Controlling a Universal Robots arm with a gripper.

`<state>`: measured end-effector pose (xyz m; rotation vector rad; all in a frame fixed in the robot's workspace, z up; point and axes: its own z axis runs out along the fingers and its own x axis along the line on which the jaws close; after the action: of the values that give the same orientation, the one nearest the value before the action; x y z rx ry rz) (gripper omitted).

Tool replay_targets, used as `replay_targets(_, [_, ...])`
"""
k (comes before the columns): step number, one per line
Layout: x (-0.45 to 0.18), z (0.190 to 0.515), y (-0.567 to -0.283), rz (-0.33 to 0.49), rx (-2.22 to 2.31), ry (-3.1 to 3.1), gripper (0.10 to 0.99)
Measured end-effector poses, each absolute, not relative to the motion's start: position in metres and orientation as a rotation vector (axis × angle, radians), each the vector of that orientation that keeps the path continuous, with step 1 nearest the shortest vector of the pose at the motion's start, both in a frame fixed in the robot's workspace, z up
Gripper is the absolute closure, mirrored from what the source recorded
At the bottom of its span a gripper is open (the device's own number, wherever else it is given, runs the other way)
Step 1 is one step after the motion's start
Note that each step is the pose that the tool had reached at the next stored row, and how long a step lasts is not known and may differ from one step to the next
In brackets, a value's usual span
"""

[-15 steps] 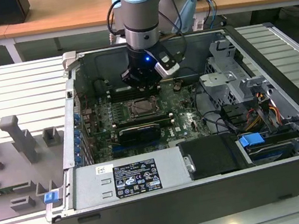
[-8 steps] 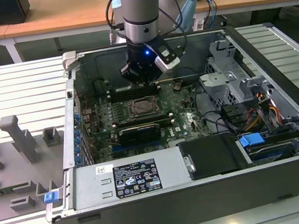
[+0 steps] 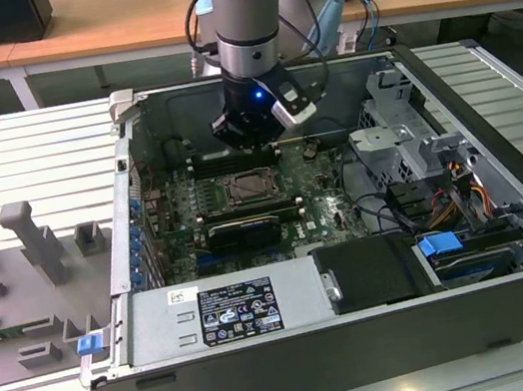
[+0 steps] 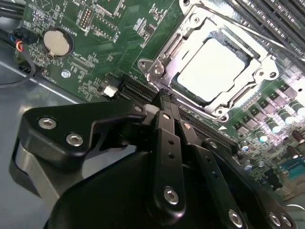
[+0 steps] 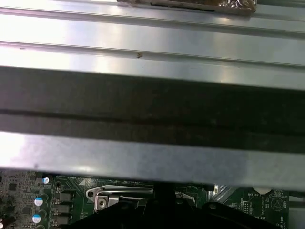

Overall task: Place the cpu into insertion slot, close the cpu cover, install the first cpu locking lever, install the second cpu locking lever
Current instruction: 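Install the first cpu locking lever, then install the second cpu locking lever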

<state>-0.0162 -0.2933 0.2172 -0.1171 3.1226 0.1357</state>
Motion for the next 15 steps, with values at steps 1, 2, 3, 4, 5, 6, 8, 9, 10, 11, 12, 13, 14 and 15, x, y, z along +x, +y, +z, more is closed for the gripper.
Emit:
replay_targets(1, [-0.016,0.217,-0.295,0.136,-0.117,3.123,0.980])
replay_targets(2, [-0.016,0.217,-0.295,0.136,-0.117,3.123,0.980])
replay_targets(3, [-0.016,0.217,-0.296,0.136,-0.117,3.123,0.980])
replay_targets(4, [-0.016,0.217,-0.297,0.136,-0.117,3.123,0.980])
replay_targets(5, [-0.016,0.217,-0.297,0.136,-0.117,3.123,0.980])
replay_targets(6, [-0.016,0.217,-0.299,0.136,-0.117,3.123,0.980])
replay_targets(8, [-0.016,0.217,-0.302,0.136,-0.117,3.123,0.980])
replay_targets(9, [-0.016,0.217,-0.304,0.136,-0.117,3.123,0.980])
replay_targets(10, [-0.016,0.217,-0.306,0.136,-0.117,3.123,0.980])
replay_targets(11, [-0.016,0.217,-0.307,0.136,-0.117,3.123,0.980])
replay_targets(12, [-0.016,0.217,-0.308,0.136,-0.117,3.123,0.980])
replay_targets(13, [-0.016,0.217,-0.309,0.136,-0.117,3.123,0.980])
replay_targets(14, [-0.016,0.217,-0.310,0.136,-0.117,3.123,0.980])
replay_targets(15, [-0.016,0.217,-0.310,0.136,-0.117,3.123,0.980])
